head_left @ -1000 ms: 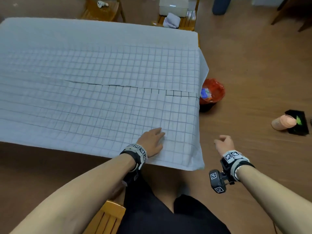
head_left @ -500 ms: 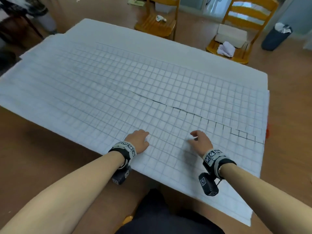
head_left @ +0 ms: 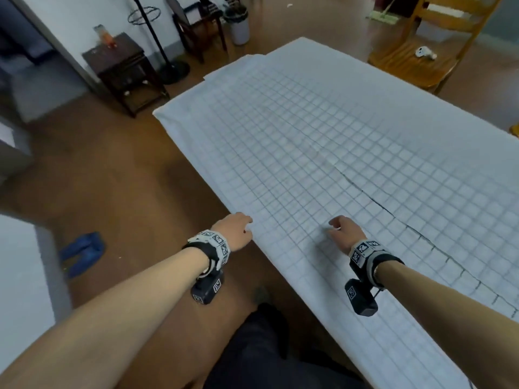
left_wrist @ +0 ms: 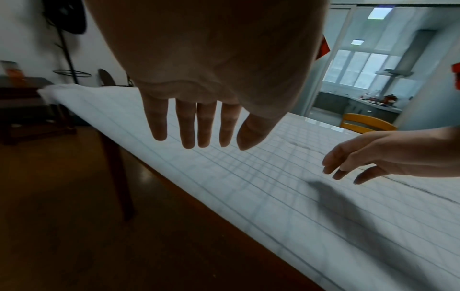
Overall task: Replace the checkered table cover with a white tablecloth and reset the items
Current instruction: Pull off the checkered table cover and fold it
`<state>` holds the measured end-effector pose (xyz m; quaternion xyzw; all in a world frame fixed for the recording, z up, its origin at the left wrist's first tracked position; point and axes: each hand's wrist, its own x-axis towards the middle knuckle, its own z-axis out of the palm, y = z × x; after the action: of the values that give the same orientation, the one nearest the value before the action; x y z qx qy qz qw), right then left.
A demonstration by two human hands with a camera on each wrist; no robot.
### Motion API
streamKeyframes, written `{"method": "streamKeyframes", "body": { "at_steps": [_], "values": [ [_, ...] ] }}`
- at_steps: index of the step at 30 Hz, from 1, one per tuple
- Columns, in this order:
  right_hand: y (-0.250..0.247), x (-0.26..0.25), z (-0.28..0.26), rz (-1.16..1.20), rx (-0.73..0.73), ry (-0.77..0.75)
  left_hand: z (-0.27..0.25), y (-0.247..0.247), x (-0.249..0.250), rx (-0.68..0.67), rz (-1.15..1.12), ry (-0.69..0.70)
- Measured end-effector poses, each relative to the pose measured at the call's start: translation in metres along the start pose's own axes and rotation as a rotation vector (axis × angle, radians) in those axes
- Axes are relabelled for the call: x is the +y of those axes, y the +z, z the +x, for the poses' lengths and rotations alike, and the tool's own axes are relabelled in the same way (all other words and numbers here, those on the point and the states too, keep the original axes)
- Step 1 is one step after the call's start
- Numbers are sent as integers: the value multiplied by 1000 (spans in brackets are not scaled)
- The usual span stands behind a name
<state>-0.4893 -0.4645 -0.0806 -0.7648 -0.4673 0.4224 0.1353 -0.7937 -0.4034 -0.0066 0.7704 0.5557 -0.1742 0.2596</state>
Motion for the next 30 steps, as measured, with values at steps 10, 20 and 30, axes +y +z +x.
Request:
{"method": "streamKeyframes", "body": {
  "at_steps": [10, 20, 30],
  "values": [
    [60, -169, 128, -150, 26, -75, 98, -87, -165, 64, -108, -73],
    [132, -323, 207, -223, -18, -83, 193, -177, -302, -6, -137, -46],
    [144, -383, 304, -276, -83, -94, 249, -230, -350, -34, -127, -78]
  ]
}}
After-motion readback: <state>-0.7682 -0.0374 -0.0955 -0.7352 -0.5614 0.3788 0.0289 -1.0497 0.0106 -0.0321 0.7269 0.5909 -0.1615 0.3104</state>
